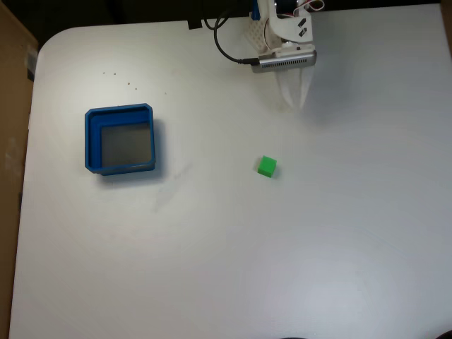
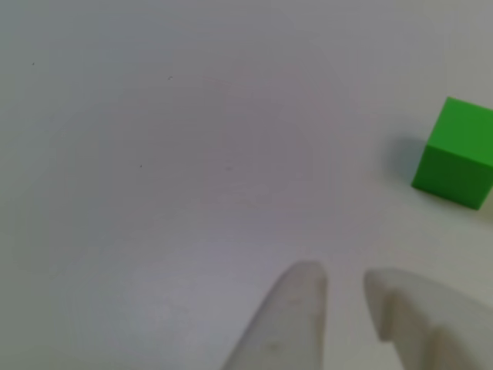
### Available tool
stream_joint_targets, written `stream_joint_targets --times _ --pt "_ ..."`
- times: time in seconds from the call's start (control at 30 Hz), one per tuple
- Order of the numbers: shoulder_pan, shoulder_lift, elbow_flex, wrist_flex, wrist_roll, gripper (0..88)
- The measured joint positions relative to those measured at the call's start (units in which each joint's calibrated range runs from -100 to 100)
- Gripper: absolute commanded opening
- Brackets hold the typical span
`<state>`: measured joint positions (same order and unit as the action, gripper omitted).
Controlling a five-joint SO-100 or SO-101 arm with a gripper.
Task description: Pick up green cube and drop it in the blue box
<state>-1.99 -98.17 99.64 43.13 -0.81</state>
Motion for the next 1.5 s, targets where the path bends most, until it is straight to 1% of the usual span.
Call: stream_joint_targets --times 1.0,1.13,1.3,1.5 --pt "0.00 0.58 -0.54 0.00 0.00 0.6" --pt "0.00 7.07 -3.04 -0.17 0.00 0.7" --pt "0.00 15.23 -10.83 -0.17 0.00 0.7" --pt "0.00 19.39 -17.82 -0.17 0.00 0.7"
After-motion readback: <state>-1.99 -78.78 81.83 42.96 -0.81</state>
